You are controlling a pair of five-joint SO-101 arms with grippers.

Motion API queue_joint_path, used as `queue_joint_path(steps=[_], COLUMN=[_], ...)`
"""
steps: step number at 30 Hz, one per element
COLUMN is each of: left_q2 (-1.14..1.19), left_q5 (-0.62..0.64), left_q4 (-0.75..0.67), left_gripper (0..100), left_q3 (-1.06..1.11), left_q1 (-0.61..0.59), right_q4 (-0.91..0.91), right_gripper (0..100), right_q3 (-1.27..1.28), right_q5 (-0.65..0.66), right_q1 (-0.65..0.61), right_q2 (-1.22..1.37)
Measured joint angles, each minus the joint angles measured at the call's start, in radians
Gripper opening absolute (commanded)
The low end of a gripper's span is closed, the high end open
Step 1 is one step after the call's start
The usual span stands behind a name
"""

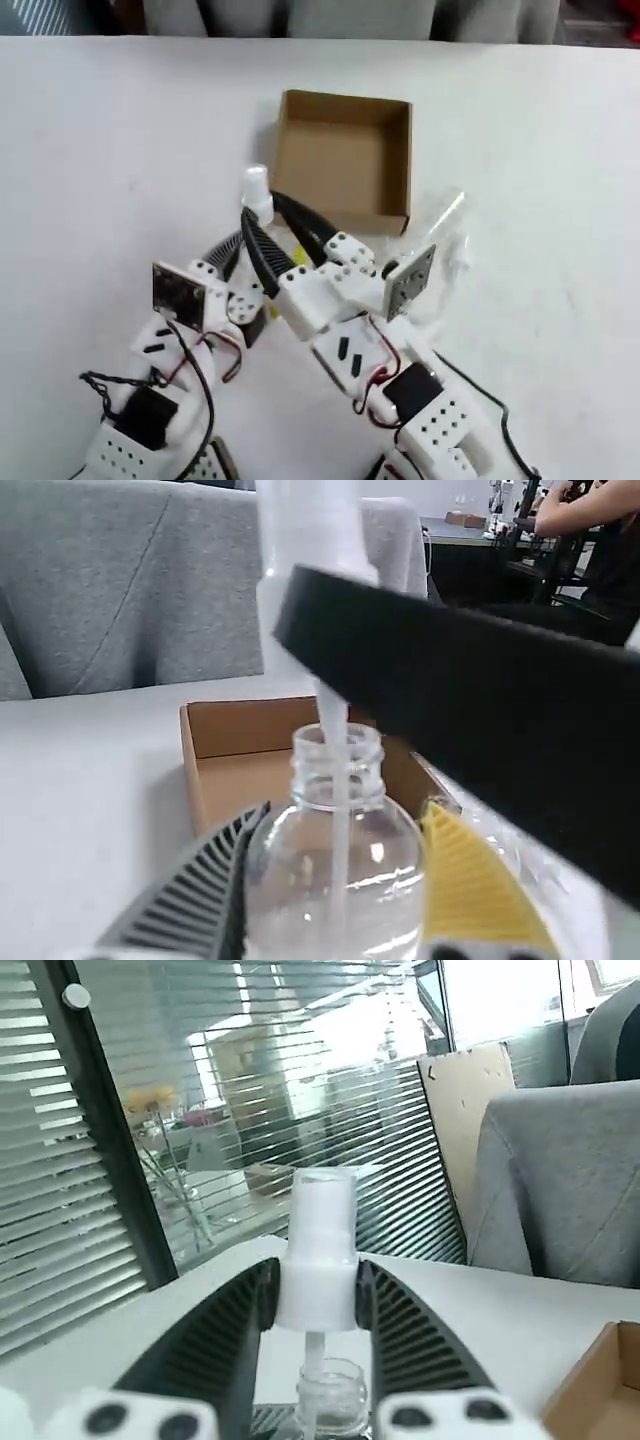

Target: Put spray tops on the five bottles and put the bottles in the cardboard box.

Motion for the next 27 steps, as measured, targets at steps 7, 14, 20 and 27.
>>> queue_joint_path(steps=[7,14,20,27], left_q2=[0.000,0.000,0.000,0.000], left_q5=[0.000,0.000,0.000,0.000], left_q4=[0.000,0.000,0.000,0.000], left_gripper=[2,2,2,2], left_q3=[0.000,0.000,0.000,0.000], left_q1=[-0.005,-0.005,-0.003,-0.003], right_q4=[-0.051,0.018,0.173,0.305], right_gripper=[2.1,13.4,16.6,16.9], right_q3=[0.000,0.000,0.000,0.000], right_q5=[0.003,0.009,0.009,-0.012], right_q1=[0.000,0.000,-0.005,-0.003], right_q2=[0.080,0.032,-0.078,-0.276])
